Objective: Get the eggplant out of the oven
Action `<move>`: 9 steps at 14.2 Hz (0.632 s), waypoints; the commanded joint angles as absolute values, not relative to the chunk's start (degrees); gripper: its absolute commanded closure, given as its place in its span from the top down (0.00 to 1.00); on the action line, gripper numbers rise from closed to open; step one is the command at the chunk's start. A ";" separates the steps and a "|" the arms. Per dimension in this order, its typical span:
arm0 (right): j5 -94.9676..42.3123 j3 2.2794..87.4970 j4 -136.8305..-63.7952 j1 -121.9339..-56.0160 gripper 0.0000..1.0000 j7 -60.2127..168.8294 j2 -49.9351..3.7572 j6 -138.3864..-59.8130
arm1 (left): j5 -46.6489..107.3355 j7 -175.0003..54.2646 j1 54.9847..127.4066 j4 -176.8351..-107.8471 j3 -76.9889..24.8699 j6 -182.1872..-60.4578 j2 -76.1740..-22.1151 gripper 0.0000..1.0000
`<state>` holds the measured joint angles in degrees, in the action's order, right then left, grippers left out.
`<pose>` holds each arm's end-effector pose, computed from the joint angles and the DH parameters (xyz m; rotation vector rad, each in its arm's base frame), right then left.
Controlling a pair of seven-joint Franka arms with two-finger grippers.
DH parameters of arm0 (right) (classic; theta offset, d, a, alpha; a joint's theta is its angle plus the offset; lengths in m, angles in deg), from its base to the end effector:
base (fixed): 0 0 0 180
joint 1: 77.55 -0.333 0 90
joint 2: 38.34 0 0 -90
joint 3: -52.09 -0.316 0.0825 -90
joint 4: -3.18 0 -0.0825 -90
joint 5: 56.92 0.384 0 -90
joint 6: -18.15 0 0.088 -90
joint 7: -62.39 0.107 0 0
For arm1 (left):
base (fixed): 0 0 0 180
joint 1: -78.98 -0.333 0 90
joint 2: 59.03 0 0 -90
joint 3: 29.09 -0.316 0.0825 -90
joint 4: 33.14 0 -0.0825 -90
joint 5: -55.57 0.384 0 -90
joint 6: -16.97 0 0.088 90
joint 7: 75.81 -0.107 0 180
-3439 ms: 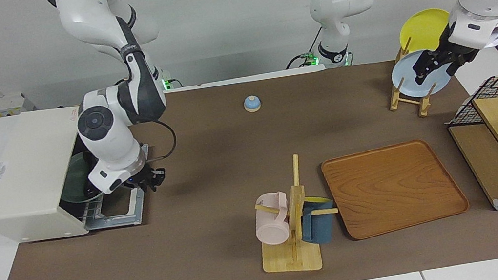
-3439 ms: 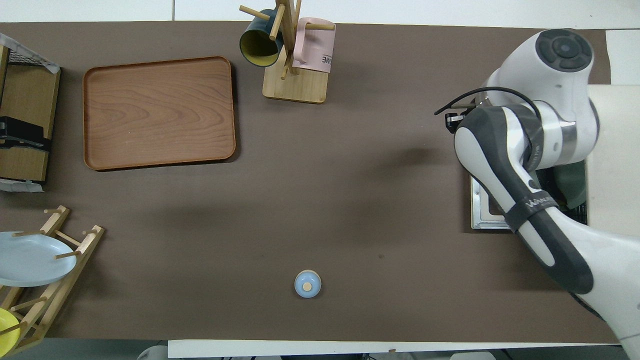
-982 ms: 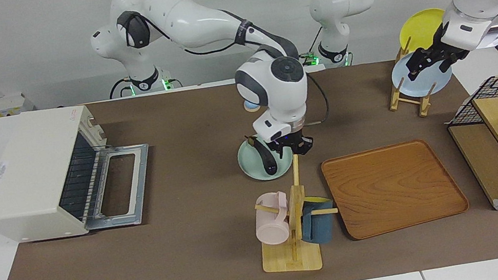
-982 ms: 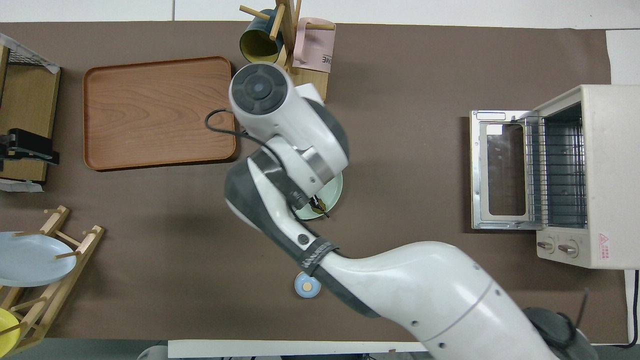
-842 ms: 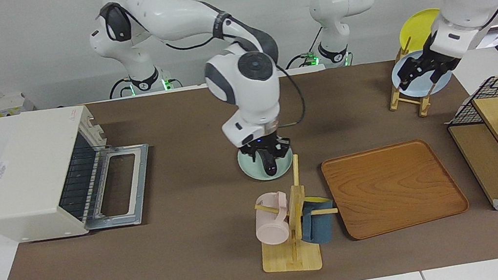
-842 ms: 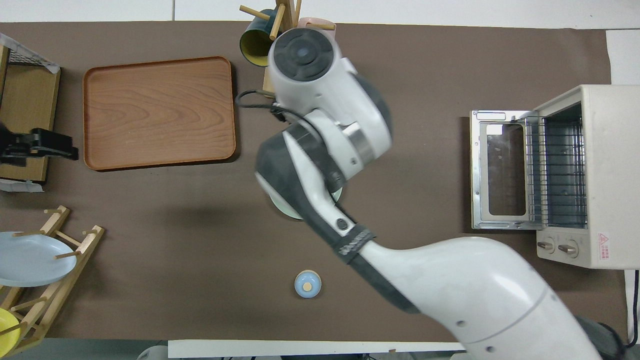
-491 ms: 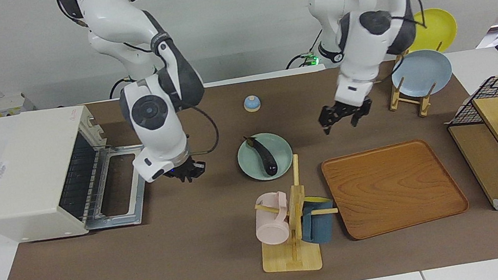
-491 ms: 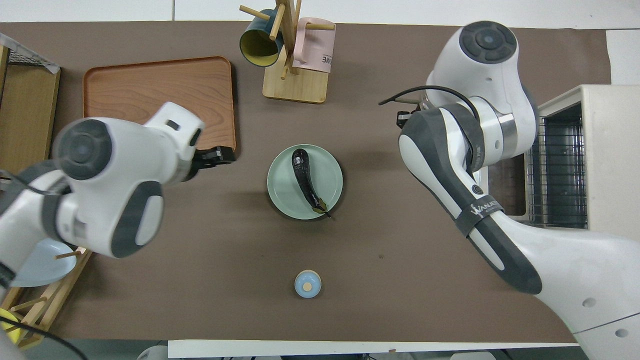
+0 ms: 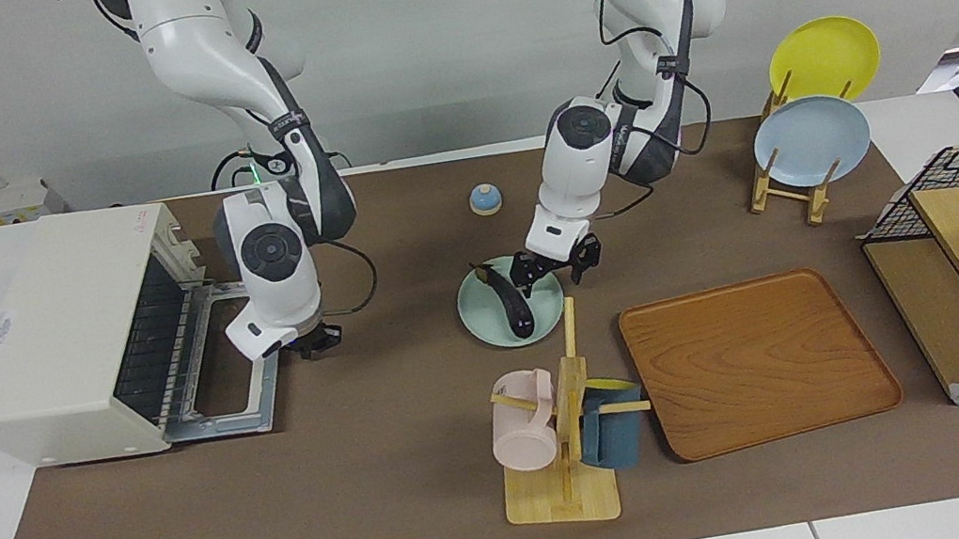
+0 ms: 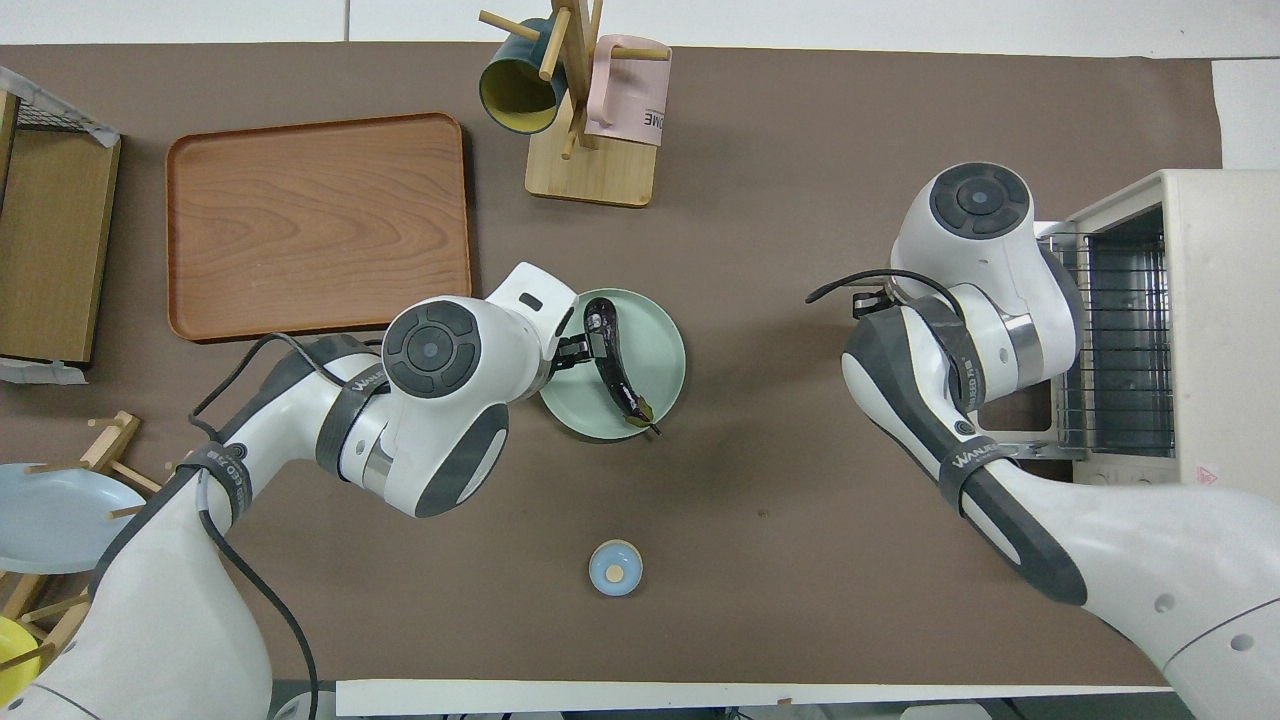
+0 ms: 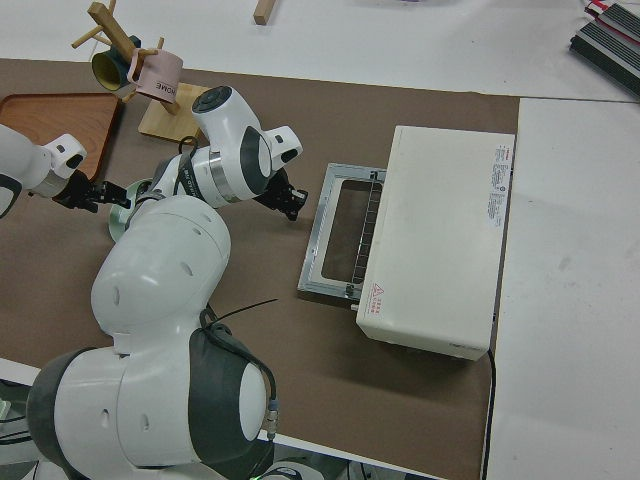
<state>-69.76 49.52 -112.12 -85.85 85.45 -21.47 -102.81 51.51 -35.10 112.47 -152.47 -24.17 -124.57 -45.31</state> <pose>0.5686 0.0981 0.2936 2.9164 -0.1153 -0.2003 0.4670 -0.3684 0.3262 2.9891 0.1441 0.1065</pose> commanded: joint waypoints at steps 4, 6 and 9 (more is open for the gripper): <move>-78.09 48.66 -114.26 -82.82 0.00 79.63 -23.84 -101.92 | 51.61 -32.66 117.38 -146.17 -24.96 -126.54 -39.53 1.00; -78.54 48.40 -109.09 -82.47 0.00 77.00 -23.93 -95.18 | 51.61 -31.17 117.65 -146.26 -24.96 -127.26 -38.91 0.52; -77.14 48.40 -106.51 -77.05 0.00 62.53 -30.94 -88.30 | 51.79 -31.16 116.78 -143.73 -25.31 -121.84 -38.90 0.00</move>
